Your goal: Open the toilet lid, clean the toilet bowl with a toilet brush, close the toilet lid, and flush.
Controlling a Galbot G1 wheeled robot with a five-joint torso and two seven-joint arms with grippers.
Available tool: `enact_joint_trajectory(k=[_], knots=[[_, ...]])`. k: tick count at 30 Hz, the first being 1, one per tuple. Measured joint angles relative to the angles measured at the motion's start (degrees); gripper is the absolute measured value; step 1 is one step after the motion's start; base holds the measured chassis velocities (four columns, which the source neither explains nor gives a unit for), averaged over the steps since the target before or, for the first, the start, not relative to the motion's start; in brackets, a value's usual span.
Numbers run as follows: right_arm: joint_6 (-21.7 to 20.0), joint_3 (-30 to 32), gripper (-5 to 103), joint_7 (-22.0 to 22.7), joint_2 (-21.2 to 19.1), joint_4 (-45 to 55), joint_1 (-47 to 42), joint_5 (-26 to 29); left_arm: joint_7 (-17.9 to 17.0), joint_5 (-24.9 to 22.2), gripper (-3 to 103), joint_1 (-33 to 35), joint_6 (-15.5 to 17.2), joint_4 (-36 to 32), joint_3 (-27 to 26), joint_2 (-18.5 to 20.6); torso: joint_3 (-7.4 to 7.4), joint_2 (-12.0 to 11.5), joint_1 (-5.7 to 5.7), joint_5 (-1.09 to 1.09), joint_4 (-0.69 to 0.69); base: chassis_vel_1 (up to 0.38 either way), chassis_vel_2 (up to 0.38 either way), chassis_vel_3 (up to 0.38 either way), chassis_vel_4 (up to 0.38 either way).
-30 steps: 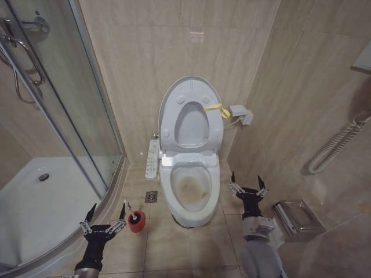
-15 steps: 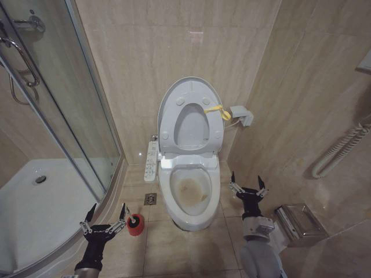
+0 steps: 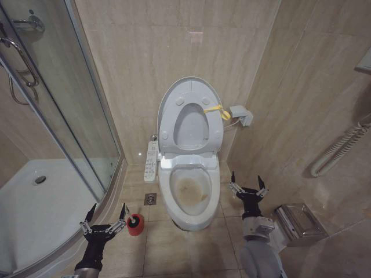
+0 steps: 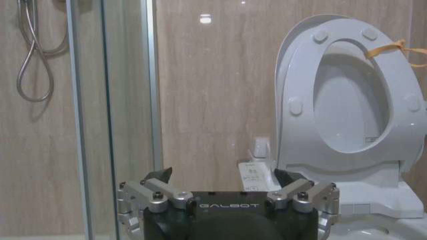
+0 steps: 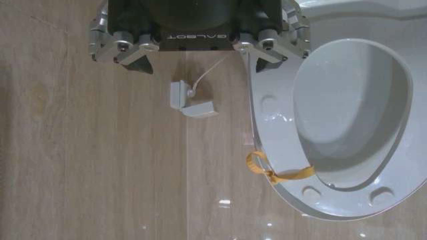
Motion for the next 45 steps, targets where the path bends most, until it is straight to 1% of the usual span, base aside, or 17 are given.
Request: enact_joint_trajectory(k=[45], knots=[[0.00, 0.00, 100, 0.00, 0.00, 0.00, 0.00, 0.00, 0.00, -0.02, 100, -0.09, 0.26, -0.01, -0.04, 0.00, 0.00, -0.01, 0.00, 0.00, 0.00, 0.000, 0.000, 0.000, 0.000]])
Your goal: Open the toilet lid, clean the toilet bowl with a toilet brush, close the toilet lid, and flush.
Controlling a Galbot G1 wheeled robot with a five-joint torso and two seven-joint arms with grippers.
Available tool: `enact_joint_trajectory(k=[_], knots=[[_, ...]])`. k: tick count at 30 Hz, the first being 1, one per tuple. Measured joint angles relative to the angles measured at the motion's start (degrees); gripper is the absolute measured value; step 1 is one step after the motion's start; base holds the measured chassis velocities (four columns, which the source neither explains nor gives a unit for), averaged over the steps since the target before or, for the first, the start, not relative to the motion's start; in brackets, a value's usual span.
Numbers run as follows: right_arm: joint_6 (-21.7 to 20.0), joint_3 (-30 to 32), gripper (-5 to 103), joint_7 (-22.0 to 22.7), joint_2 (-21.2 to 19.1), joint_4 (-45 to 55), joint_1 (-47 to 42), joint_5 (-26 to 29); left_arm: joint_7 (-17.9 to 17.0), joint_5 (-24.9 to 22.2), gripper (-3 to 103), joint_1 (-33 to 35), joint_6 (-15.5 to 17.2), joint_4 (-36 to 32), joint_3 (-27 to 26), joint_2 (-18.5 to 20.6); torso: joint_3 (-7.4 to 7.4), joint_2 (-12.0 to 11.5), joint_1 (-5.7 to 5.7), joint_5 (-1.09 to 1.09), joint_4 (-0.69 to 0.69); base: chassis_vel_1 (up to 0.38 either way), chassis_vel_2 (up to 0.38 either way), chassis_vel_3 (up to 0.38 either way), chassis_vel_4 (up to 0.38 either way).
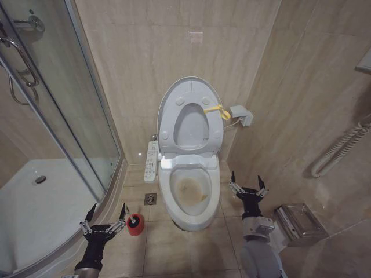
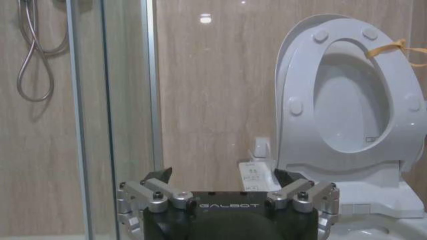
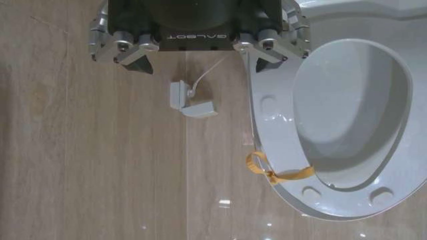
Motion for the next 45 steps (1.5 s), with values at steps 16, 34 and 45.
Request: enact_joint_trajectory(k=[16, 34, 45], knots=[[0.00, 0.00, 100, 0.00, 0.00, 0.00, 0.00, 0.00, 1.06, -4.60, 100, -8.75, 22.81, -3.49, -5.66, -0.15, 0.00, 0.00, 0.00, 0.00, 0.00, 0.000, 0.000, 0.000, 0.000], [0.00, 0.00, 100, 0.00, 0.00, 0.00, 0.00, 0.00, 0.10, -2.38, 100, -11.56, 25.68, -8.77, -7.90, -0.24, 0.00, 0.01, 0.00, 0.00, 0.00, 0.000, 0.000, 0.000, 0.000], [0.00, 0.00, 100, 0.00, 0.00, 0.00, 0.00, 0.00, -2.24, 4.37, 100, -9.26, 13.24, -13.66, -7.00, -0.25, 0.00, 0.01, 0.00, 0.01, 0.00, 0.000, 0.000, 0.000, 0.000]])
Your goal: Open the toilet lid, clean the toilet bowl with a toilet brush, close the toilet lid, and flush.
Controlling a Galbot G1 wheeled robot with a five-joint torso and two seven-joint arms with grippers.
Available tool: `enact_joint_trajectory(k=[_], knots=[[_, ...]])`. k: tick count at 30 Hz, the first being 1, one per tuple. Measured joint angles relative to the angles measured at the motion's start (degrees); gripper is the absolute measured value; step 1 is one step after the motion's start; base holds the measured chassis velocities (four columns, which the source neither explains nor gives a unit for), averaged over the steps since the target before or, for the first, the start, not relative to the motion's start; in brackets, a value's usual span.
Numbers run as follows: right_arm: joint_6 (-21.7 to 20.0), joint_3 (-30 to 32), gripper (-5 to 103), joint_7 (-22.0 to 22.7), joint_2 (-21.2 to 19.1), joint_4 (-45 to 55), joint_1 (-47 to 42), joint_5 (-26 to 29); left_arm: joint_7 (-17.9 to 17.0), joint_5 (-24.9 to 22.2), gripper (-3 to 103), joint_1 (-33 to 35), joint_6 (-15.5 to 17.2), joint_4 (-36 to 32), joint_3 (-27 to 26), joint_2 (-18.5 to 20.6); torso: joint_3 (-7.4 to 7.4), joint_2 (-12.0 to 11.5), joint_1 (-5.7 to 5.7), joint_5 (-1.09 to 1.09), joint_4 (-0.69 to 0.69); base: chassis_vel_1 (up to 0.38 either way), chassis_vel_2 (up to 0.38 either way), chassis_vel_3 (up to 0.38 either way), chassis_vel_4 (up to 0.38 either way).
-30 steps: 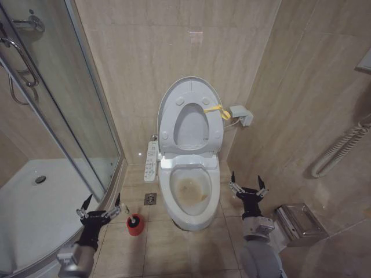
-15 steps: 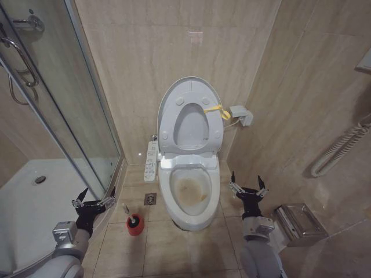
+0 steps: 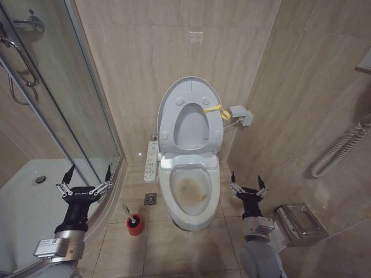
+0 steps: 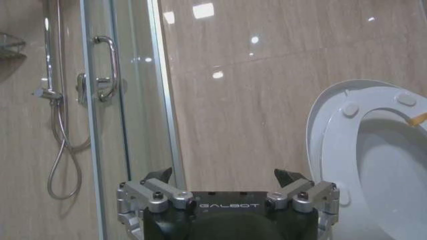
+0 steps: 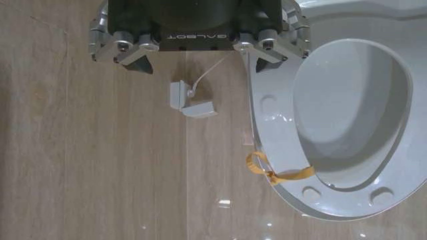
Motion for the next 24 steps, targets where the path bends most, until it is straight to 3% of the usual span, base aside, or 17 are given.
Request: enact_joint_trajectory(k=[4, 8, 12, 13, 16, 23, 24], knots=[[0.00, 0.00, 100, 0.00, 0.00, 0.00, 0.00, 0.00, -0.02, 0.02, 100, -0.01, -0.26, 0.03, 0.04, 0.00, 0.00, 0.00, 0.00, 0.00, 0.00, 0.000, 0.000, 0.000, 0.000], [0.00, 0.00, 100, 0.00, 0.00, 0.00, 0.00, 0.00, -0.12, -0.38, 100, -0.54, -2.83, 3.36, 0.56, -0.09, 0.00, 0.00, 0.00, 0.00, 0.00, 0.000, 0.000, 0.000, 0.000], [0.00, 0.00, 100, 0.00, 0.00, 0.00, 0.00, 0.00, -0.31, -1.97, 100, -1.86, -8.56, 11.49, 1.71, -0.34, 0.00, 0.00, 0.00, -0.02, 0.00, 0.000, 0.000, 0.000, 0.000], [0.00, 0.00, 100, 0.00, 0.00, 0.00, 0.00, 0.00, -0.31, -1.97, 100, -1.86, -8.56, 11.49, 1.71, -0.34, 0.00, 0.00, 0.00, -0.02, 0.00, 0.000, 0.000, 0.000, 0.000], [0.00, 0.00, 100, 0.00, 0.00, 0.00, 0.00, 0.00, -0.49, -3.36, 100, -3.04, -13.65, 18.66, 2.80, -0.55, 0.00, -0.01, 0.00, -0.01, -0.01, 0.000, 0.000, 0.000, 0.000], [0.00, -0.01, 100, 0.00, 0.00, 0.00, 0.01, 0.00, -0.64, -4.08, 100, -3.86, -17.62, 24.54, 4.39, -1.20, -0.01, -0.01, 0.00, 0.06, -0.01, 0.000, 0.000, 0.000, 0.000], [0.00, -0.01, 100, 0.00, 0.00, 0.00, -0.01, 0.00, -0.76, -3.90, 100, -3.41, -17.45, 24.54, 5.30, -1.56, 0.01, -0.02, 0.00, -0.11, 0.01, 0.000, 0.000, 0.000, 0.000]])
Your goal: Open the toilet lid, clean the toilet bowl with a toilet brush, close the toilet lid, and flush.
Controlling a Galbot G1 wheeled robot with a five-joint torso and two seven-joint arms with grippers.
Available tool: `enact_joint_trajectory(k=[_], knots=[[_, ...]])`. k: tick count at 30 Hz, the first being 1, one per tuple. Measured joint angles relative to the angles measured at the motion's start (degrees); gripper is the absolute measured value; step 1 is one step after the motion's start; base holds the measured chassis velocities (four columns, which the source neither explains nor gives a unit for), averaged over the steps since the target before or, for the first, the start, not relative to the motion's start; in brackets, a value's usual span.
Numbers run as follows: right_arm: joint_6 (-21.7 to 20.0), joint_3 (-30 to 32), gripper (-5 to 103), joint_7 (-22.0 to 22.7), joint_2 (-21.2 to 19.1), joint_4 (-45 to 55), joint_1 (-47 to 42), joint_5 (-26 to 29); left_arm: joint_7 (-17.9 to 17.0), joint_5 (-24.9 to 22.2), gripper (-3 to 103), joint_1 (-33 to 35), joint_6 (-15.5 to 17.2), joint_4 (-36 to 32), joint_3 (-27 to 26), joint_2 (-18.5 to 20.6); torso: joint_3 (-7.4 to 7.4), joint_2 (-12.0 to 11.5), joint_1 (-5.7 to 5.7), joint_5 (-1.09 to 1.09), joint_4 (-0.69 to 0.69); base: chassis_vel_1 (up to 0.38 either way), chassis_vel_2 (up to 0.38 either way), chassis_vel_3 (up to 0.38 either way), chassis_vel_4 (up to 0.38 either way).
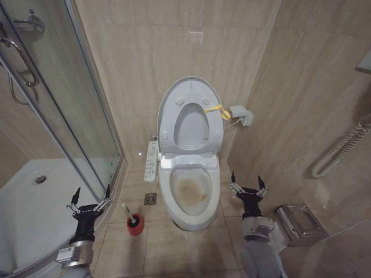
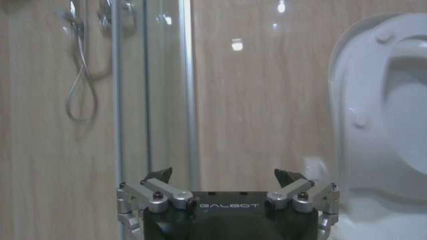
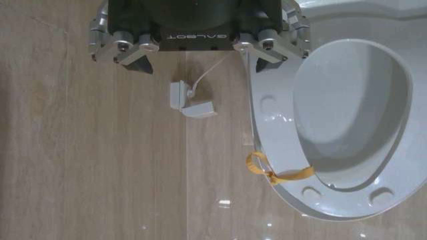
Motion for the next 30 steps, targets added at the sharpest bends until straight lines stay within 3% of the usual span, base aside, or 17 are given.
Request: enact_joint_trajectory(k=[3, 6, 8, 9, 13, 16, 22, 25, 30], knots=[[0.00, 0.00, 100, 0.00, 0.00, -0.01, 0.01, 0.00, -0.60, 0.09, 100, 0.83, 1.40, -3.51, 0.06, 0.22, -0.02, 0.01, -0.01, 0.16, -0.01, 0.000, 0.000, 0.000, 0.000], [0.01, 0.01, 100, 0.00, 0.00, -0.01, 0.01, 0.00, -1.53, 0.31, 100, 2.38, 4.93, -9.65, 0.00, 0.72, -0.02, 0.01, -0.01, 0.08, -0.02, 0.000, 0.000, 0.000, 0.000], [0.01, 0.01, 100, 0.00, 0.00, -0.01, 0.01, 0.00, -1.53, 0.31, 100, 2.38, 4.93, -9.65, 0.00, 0.72, -0.02, 0.01, -0.01, 0.08, -0.02, 0.000, 0.000, 0.000, 0.000], [0.00, 0.00, 100, 0.00, 0.00, -0.01, 0.01, 0.00, -1.79, 0.44, 100, 3.46, 6.77, -13.91, -0.15, 0.92, -0.01, 0.01, 0.00, 0.14, -0.01, 0.000, 0.000, 0.000, 0.000], [0.01, 0.00, 100, 0.00, 0.00, -0.01, 0.01, 0.00, -1.76, 0.86, 100, 4.91, 7.54, -17.67, -0.30, 1.00, -0.02, 0.01, -0.01, 0.14, 0.00, 0.000, 0.000, 0.000, 0.000], [0.01, 0.01, 100, 0.00, 0.00, -0.01, 0.01, 0.00, -1.93, 1.36, 100, 4.97, 7.40, -16.57, -0.46, 0.89, -0.02, 0.01, -0.01, 0.11, -0.01, 0.000, 0.000, 0.000, 0.000], [0.00, 0.00, 100, 0.00, 0.00, 0.00, 0.01, 0.00, -2.77, 1.37, 100, 3.65, 4.51, -8.25, -0.60, 0.83, -0.01, 0.01, -0.01, 0.10, -0.01, 0.000, 0.000, 0.000, 0.000], [0.00, 0.01, 100, 0.00, 0.00, 0.00, 0.01, 0.00, -1.02, -1.86, 100, 1.91, -1.08, -1.49, -0.61, 0.89, -0.01, 0.01, 0.00, 0.10, -0.02, 0.000, 0.000, 0.000, 0.000], [0.01, 0.01, 100, 0.00, 0.00, 0.00, 0.01, 0.00, 0.49, -2.96, 100, 1.36, -5.10, 2.62, -0.45, 0.62, -0.01, 0.01, -0.01, 0.10, -0.01, 0.000, 0.000, 0.000, 0.000]])
